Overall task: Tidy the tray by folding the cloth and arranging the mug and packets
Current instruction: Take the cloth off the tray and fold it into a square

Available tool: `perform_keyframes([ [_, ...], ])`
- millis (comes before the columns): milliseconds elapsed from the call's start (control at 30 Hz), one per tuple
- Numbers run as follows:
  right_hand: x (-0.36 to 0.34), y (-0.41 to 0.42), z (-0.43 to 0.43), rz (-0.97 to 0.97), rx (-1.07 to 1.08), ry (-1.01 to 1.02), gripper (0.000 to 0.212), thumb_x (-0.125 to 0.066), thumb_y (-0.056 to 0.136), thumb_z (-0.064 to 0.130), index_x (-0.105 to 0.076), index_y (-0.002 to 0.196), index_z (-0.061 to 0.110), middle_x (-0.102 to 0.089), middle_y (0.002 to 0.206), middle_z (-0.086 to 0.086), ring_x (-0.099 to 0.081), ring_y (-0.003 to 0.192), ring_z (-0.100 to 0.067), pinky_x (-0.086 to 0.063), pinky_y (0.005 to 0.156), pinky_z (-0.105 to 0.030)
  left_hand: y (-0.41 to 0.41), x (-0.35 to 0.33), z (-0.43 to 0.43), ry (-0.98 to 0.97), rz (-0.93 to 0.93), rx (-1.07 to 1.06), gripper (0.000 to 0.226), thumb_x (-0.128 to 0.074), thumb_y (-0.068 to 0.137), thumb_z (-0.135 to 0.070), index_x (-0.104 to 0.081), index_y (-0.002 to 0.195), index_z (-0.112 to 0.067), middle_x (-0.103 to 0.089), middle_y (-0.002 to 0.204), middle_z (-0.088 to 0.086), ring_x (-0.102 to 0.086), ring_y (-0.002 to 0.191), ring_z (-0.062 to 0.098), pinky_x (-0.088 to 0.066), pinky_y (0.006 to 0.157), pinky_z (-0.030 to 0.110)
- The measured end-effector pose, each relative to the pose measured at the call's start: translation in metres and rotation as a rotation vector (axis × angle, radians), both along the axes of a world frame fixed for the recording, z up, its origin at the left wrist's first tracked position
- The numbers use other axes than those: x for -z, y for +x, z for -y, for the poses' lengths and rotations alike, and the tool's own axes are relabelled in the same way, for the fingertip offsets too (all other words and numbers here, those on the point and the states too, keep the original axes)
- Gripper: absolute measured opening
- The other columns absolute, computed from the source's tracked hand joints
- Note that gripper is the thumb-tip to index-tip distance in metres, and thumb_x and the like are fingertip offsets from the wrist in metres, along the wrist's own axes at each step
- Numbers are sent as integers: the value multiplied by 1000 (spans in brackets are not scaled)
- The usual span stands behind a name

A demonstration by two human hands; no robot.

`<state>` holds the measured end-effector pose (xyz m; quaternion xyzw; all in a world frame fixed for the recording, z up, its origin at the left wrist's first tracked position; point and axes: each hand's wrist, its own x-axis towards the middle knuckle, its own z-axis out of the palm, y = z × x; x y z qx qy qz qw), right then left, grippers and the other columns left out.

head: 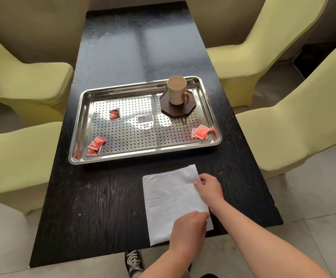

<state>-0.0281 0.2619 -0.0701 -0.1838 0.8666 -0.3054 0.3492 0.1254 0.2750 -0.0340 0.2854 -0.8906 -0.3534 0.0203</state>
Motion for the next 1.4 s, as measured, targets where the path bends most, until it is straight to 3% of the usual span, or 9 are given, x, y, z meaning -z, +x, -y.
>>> perform_keyframes([
  [100,3,-7,2,-20,-68,71,12,-66,92,24,-70,91,12,-70,84,-2,-66,80,-20,-54,73,-39,-8,3,-2,84,114,72,39,-47,93,-18,-61,129,-23,-70,119,3,-62,108,27,-49,89,39],
  [233,5,-10,-8,-71,-132,93,21,-65,91,23,-71,111,20,-72,98,4,-64,90,-15,-49,71,-30,4,8,-6,176,190,136,47,-44,87,-20,-61,131,-26,-67,126,-1,-60,114,22,-48,94,33],
  [400,5,-9,-29,-111,-122,173,35,-66,91,22,-66,126,20,-70,107,3,-63,98,-16,-45,79,-27,43,17,10,215,162,-146,38,-50,92,-24,-61,128,-30,-63,118,-16,-58,105,3,-46,94,23],
  [533,3,-5,-44,-120,-194,242,20,-64,90,25,-71,109,27,-67,89,12,-62,83,-12,-45,67,-29,74,22,32,122,176,-445,33,-61,90,-26,-61,123,-28,-51,102,-15,-52,96,5,-41,78,22],
  [633,-1,3,-56,-129,-224,298,11,-61,87,22,-66,94,30,-67,86,9,-63,81,-15,-49,68,-32,89,28,44,109,291,-685,47,-67,88,-28,-53,132,-22,-53,115,1,-51,107,19,-45,77,31],
  [700,-2,11,-64,-129,-221,324,9,-62,86,20,-63,90,28,-67,86,6,-63,80,-17,-53,70,-34,95,34,50,247,350,-820,59,-69,88,-33,-45,139,-16,-54,124,9,-54,108,22,-47,78,35],
  [933,-1,30,-92,-131,-177,400,8,-65,86,29,-61,83,23,-66,78,5,-63,74,-16,-50,66,-31,100,46,47,459,392,-849,63,-70,86,-40,-44,138,-14,-64,118,6,-59,99,22,-46,78,34],
  [1133,1,44,-99,14,42,302,28,-60,95,36,-61,80,12,-70,74,-3,-72,59,-18,-63,70,-43,94,43,54,632,326,-852,27,-76,81,-22,-60,103,-18,-68,97,0,-64,86,19,-57,79,42],
  [1400,-11,45,-96,167,291,125,15,-71,91,22,-65,84,9,-71,81,-7,-73,61,-19,-61,75,-42,100,43,63,1084,104,-1012,23,-61,86,9,-69,102,-5,-72,103,15,-73,87,32,-56,58,29],
])
